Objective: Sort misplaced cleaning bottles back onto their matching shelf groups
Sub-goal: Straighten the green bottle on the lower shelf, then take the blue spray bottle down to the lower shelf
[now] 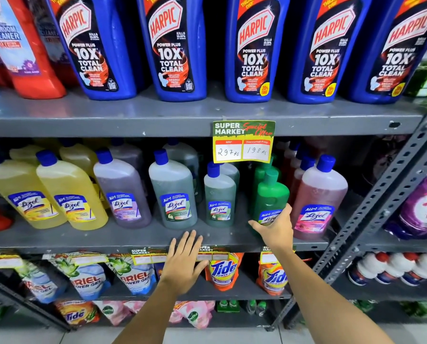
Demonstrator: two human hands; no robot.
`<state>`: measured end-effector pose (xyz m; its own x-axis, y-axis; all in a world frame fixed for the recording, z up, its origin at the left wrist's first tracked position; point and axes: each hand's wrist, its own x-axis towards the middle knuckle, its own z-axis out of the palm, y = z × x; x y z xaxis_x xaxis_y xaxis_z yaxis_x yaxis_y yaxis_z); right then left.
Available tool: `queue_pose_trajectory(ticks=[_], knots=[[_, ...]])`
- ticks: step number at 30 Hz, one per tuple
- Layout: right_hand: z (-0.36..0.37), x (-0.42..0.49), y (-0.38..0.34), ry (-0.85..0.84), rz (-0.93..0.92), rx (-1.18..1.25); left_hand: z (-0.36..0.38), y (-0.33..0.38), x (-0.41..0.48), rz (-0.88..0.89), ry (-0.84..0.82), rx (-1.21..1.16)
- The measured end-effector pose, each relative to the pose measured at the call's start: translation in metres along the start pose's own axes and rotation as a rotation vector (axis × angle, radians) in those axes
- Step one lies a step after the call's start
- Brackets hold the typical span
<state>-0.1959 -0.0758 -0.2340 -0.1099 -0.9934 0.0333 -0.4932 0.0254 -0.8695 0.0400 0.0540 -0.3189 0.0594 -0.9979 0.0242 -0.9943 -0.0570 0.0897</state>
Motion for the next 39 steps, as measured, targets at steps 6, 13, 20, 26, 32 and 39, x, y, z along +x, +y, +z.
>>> queue_pose_trajectory(ticks=[6, 13, 20, 26, 32, 39], knots=[[0.0, 0.001, 0.003, 0.0, -0.015, -0.02, 0.002, -0.002, 0.001, 0.004, -0.003, 0.011], [-0.005, -0.014, 0.0, -0.003, 0.0, 0.054, -0.005, 0.001, -0.007, 0.007, 0.033, 0.037], [0.012, -0.106, -0.026, 0.014, -0.422, 0.113, -0.035, -0.003, -0.041, 0.012, 0.232, 0.085], [0.041, -0.136, -0.168, -0.063, -1.141, 0.186, -0.15, -0.059, -0.067, -0.077, 0.548, 0.073], [0.077, -0.162, -0.306, 0.06, -1.348, 0.065, -0.282, -0.146, -0.117, -0.172, 0.799, 0.172], [0.14, -0.188, -0.39, 0.048, -1.3, 0.013, -0.356, -0.233, -0.174, -0.205, 0.837, 0.362]])
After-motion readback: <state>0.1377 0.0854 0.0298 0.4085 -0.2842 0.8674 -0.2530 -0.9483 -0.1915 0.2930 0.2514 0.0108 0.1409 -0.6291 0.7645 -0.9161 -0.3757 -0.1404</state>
